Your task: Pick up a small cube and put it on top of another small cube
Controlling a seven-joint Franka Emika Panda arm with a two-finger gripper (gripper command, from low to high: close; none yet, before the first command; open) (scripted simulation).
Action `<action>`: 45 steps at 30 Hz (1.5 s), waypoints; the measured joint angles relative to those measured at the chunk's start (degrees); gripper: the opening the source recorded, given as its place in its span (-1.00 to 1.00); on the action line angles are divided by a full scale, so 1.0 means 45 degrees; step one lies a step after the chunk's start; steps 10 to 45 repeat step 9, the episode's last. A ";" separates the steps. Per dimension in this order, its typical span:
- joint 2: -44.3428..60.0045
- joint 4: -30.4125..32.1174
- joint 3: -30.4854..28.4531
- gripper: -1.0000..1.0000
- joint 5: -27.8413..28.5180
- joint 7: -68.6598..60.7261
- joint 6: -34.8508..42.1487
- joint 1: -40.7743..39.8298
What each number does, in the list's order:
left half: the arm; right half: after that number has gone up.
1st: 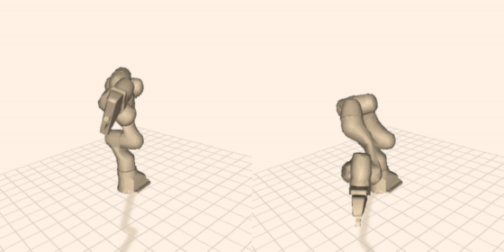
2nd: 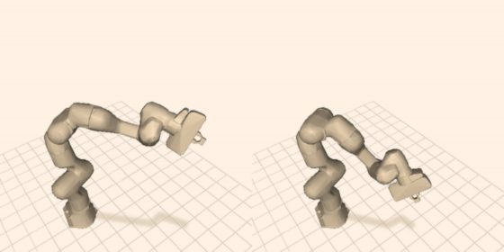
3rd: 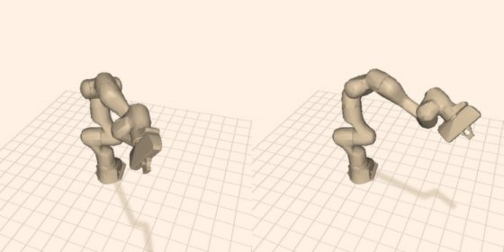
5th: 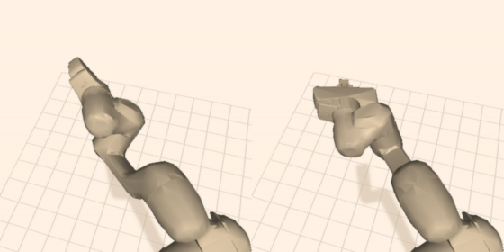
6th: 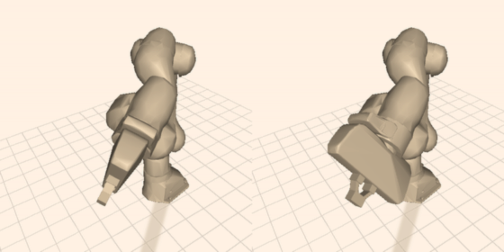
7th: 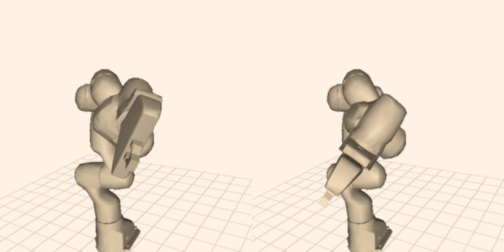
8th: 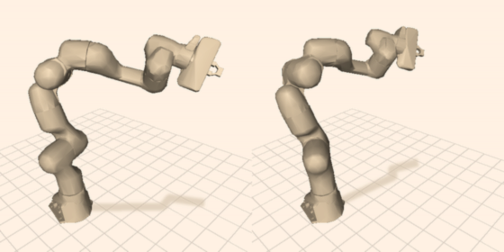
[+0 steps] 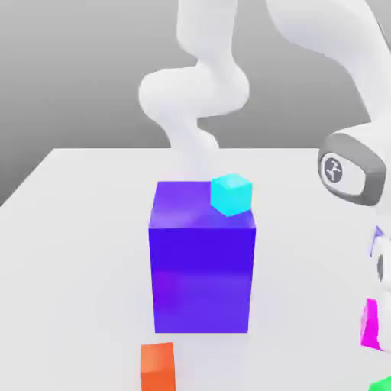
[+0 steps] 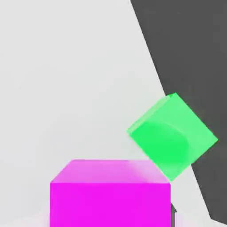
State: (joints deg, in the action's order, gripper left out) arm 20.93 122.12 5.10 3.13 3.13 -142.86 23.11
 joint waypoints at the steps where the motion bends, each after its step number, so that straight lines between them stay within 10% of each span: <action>1: 0.0199 -0.0456 0.0014 -1.00 -0.0008 -0.0253 0.0260 -0.0064; 5: 0.1607 -0.1287 -0.0078 -1.00 0.0123 -0.0577 -0.0311 -0.0079; 6: 0.1973 -0.1336 -0.0120 1.00 0.0166 -0.0561 -0.0628 -0.0050; 45: 0.1973 -0.1336 -0.0120 1.00 0.0166 -0.0561 -0.0628 -0.0050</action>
